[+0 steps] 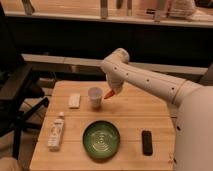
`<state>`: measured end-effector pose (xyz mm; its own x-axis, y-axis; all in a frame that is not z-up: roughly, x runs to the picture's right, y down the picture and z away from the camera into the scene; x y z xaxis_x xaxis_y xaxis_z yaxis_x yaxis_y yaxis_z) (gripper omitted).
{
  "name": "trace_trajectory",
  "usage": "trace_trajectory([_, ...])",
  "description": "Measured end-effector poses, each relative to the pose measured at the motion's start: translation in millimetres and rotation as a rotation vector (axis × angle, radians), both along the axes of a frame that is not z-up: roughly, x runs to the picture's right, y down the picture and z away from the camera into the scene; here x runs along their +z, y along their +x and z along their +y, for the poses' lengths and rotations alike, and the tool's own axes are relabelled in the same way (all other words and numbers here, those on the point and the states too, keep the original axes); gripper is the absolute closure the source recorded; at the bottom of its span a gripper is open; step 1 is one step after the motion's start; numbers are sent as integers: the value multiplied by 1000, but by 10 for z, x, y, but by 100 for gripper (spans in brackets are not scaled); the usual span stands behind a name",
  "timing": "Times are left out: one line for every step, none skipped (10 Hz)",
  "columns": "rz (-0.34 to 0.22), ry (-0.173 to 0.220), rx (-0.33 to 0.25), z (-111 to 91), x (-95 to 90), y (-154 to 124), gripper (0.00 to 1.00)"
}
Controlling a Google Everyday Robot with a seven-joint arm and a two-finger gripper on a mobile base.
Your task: Place the pepper in the ceramic cup
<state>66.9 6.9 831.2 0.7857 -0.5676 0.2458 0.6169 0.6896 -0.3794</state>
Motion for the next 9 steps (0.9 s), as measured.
trace_trajectory([-1, 0, -9, -12, -2, -9, 96])
trace_trajectory([-7, 2, -26, -21, 3, -41, 96])
trace_trajectory([-17, 4, -43, -35, 8, -120, 96])
trace_trajectory([-28, 6, -59, -49, 12, -200, 96])
trace_trajectory([-31, 7, -67, -56, 14, -196, 96])
trace_trajectory([-35, 10, -78, -64, 17, -218, 96])
trace_trajectory([-44, 9, -89, -65, 14, -276, 96])
trace_trajectory([-50, 12, -99, -75, 16, -311, 96])
trace_trajectory([-53, 14, -104, -78, 24, -314, 96])
